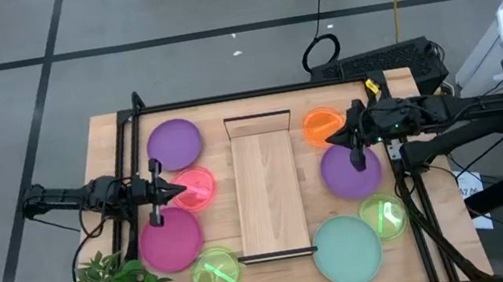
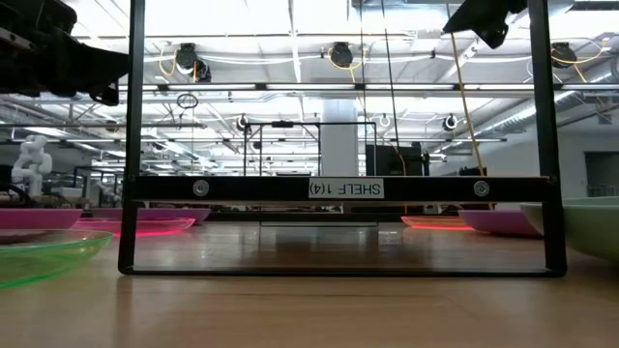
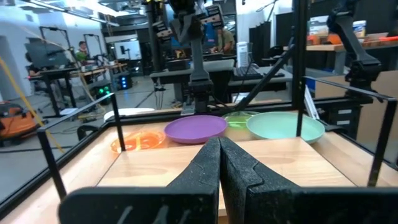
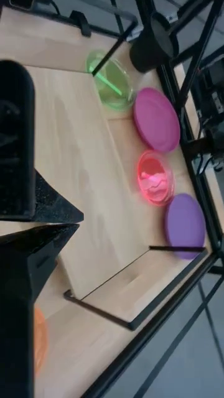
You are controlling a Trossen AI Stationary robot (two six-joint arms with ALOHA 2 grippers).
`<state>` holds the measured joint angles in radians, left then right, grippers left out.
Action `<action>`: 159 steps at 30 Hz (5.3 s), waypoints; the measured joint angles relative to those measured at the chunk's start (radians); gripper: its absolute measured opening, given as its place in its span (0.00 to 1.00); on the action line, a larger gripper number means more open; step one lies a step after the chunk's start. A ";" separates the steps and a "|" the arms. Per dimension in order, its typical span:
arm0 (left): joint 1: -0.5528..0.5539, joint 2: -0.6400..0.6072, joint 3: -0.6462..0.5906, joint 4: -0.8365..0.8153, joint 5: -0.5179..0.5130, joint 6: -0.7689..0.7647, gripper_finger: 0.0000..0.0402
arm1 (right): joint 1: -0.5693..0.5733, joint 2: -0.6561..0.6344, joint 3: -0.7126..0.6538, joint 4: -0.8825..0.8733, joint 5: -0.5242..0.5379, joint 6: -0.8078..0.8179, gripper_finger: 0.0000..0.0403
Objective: Place and stack plates onto a shelf
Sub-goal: Put the right large purple plate on the shelf
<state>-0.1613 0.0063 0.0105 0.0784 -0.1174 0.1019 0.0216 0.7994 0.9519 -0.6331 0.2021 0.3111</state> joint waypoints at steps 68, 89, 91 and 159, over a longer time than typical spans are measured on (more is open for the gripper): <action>0.066 0.892 0.771 -0.425 -0.093 0.017 0.01 | 0.150 0.110 -0.384 0.105 -0.020 0.507 0.00; 0.119 0.910 0.771 -0.417 -0.093 0.021 0.01 | 0.132 0.507 -0.121 -0.164 -0.042 0.654 0.00; 0.119 0.910 0.771 -0.417 -0.093 0.020 0.01 | 0.133 0.533 -0.094 -0.161 -0.043 0.645 0.00; 0.119 0.910 0.771 -0.358 -0.094 -0.004 0.01 | 0.063 0.723 -0.139 -0.128 -0.103 0.601 0.16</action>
<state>-0.0422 0.9165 0.7811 -0.2798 -0.2115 0.0975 0.0845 1.5227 0.8131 -0.7611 0.0988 0.9119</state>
